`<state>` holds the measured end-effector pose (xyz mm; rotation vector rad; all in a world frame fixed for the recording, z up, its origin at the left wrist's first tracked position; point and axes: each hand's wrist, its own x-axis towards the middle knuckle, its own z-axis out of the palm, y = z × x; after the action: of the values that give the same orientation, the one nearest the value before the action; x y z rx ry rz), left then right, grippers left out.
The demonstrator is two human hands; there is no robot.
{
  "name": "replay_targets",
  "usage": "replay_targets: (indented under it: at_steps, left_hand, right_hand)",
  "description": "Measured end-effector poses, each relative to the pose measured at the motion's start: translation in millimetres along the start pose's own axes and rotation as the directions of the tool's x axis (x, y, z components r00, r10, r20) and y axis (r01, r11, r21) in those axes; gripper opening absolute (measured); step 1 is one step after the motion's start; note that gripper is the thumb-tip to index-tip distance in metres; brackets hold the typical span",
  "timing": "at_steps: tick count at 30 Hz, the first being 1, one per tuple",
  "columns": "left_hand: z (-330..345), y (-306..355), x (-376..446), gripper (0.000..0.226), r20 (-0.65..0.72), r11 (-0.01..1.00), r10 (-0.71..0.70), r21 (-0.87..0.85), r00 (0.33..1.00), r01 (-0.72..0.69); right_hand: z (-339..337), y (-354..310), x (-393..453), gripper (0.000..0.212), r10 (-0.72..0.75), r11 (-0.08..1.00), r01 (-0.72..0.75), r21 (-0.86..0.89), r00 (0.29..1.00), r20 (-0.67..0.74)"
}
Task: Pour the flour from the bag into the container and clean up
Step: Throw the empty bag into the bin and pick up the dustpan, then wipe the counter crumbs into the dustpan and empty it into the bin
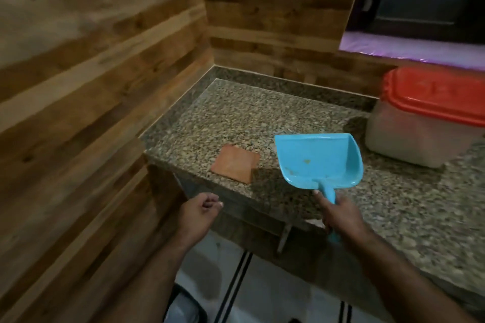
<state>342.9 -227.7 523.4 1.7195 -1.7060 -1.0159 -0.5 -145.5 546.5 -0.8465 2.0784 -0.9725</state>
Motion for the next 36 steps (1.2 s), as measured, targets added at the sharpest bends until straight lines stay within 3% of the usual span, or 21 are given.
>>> replay_targets:
  at_steps: [3,8,13,16,19,21,24,26,28,31,34,36]
  left_hand:
    - [32,23,41,0.017,0.046,0.998,-0.018,0.058,0.999,0.015]
    - [72,30,116,0.054,0.072,0.959,-0.027,0.284,0.997,0.005]
    - [99,25,178,0.088,0.137,0.882,-0.072,0.471,0.988,-0.001]
    - [125,9,206,0.107,0.196,0.781,-0.074,0.622,0.978,-0.065]
    - [144,-2,224,0.074,0.141,0.784,0.082,0.603,0.987,-0.151]
    - [150,15,236,0.050,0.114,0.835,0.205,0.497,0.972,-0.235]
    - [161,62,279,0.041,0.016,0.986,0.136,0.101,0.991,-0.137]
    - [175,89,321,0.048,0.046,0.967,0.234,-0.113,0.971,-0.228]
    - [196,114,362,0.051,0.074,0.943,0.334,-0.023,0.940,-0.333]
    - [238,154,402,0.044,0.193,0.920,0.245,0.263,0.950,-0.290]
    - [289,180,418,0.050,0.456,0.758,0.272,0.441,0.848,-0.480]
    - [321,193,413,0.056,0.571,0.675,0.291,0.446,0.767,-0.588]
  right_hand:
    - [-28,13,28,0.039,0.057,0.998,-0.057,0.026,0.998,0.007]
    - [-44,22,63,0.039,0.129,0.990,-0.132,0.053,0.990,0.058]
    - [-46,24,89,0.035,0.148,0.989,-0.148,0.000,0.988,0.051]
    - [-49,26,102,0.034,0.191,0.981,-0.190,-0.035,0.982,0.006]
    - [-55,27,108,0.032,0.215,0.974,-0.217,-0.060,0.976,-0.040]
    - [-59,25,108,0.032,0.254,0.964,-0.258,-0.060,0.965,-0.065]
    - [-63,21,108,0.030,0.302,0.950,-0.308,-0.060,0.949,-0.093]
    - [-62,15,107,0.029,0.324,0.941,-0.332,-0.065,0.940,-0.106]
    - [-59,10,107,0.028,0.339,0.935,-0.349,-0.068,0.933,-0.124]
    - [-54,3,102,0.030,0.365,0.926,-0.376,-0.037,0.916,-0.165]
    - [-55,6,87,0.034,0.387,0.912,-0.407,-0.054,0.896,-0.217]
    - [-60,10,74,0.031,0.417,0.898,-0.438,-0.039,0.875,-0.245]
